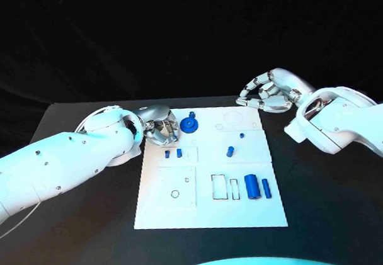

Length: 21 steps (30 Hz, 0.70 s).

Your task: Assemble the parts on the task board

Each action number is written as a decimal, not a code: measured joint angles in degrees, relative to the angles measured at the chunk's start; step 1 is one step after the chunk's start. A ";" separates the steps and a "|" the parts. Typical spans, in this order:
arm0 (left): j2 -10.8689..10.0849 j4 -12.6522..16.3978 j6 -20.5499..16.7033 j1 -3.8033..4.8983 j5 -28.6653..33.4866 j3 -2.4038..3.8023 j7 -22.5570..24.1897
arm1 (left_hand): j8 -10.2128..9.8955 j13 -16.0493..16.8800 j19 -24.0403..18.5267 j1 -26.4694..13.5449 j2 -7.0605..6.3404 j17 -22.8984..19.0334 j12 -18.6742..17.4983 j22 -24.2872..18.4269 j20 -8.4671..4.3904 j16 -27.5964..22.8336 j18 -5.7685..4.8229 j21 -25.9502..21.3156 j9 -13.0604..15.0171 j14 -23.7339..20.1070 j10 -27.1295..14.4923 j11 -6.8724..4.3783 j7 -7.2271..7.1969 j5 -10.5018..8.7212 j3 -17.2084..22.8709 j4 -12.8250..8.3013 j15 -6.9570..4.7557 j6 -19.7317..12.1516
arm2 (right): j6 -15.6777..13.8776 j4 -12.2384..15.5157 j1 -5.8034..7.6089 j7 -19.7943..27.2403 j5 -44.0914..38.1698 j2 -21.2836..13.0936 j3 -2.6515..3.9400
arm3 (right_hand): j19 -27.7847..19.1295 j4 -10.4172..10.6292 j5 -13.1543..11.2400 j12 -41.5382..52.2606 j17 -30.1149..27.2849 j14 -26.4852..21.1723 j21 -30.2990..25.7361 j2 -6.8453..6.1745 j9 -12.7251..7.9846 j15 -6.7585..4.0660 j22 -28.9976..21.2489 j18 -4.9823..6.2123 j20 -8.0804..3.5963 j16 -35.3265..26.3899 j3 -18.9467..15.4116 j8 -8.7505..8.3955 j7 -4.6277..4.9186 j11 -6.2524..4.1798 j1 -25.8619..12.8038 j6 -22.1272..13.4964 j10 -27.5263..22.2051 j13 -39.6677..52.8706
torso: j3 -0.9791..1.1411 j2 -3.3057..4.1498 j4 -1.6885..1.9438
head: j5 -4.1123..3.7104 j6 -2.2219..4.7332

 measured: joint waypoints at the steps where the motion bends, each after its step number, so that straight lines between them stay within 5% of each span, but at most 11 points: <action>1: 0.11 -0.14 0.10 0.00 0.00 -0.02 -0.02 | 0.00 0.00 0.00 0.00 0.00 0.00 0.00 -0.02 0.00 0.00 0.00 0.00 0.00 0.00 0.00 0.00 0.00 0.00 0.00 0.00 0.00 0.00 | 0.00 0.01 0.00 0.00 0.00 0.00 0.00 | 0.00 0.00 0.00 0.00 0.00 0.00 0.00 0.00 0.00 0.00 0.00 0.00 0.00 0.00 0.00 0.00 0.00 0.00 0.00 0.00 0.00 0.00 | 0.00 0.01 0.00 | -0.04 -0.02; 21: 0.90 -0.93 2.60 0.16 -0.51 -0.02 -0.82 | -0.56 -0.17 0.00 -0.31 -0.31 -0.58 -0.92 -0.49 0.00 0.00 0.00 0.00 -0.19 0.00 0.00 0.00 -0.01 0.01 0.00 0.00 0.00 -0.02 | 0.00 0.07 0.00 0.01 -0.01 0.02 0.00 | 0.00 0.00 0.00 0.00 -0.01 0.00 0.00 0.00 0.09 0.00 -0.02 0.00 0.00 0.00 0.00 0.23 0.00 0.00 0.00 0.00 0.00 0.00 | -0.05 -0.01 0.08 | -0.15 -0.21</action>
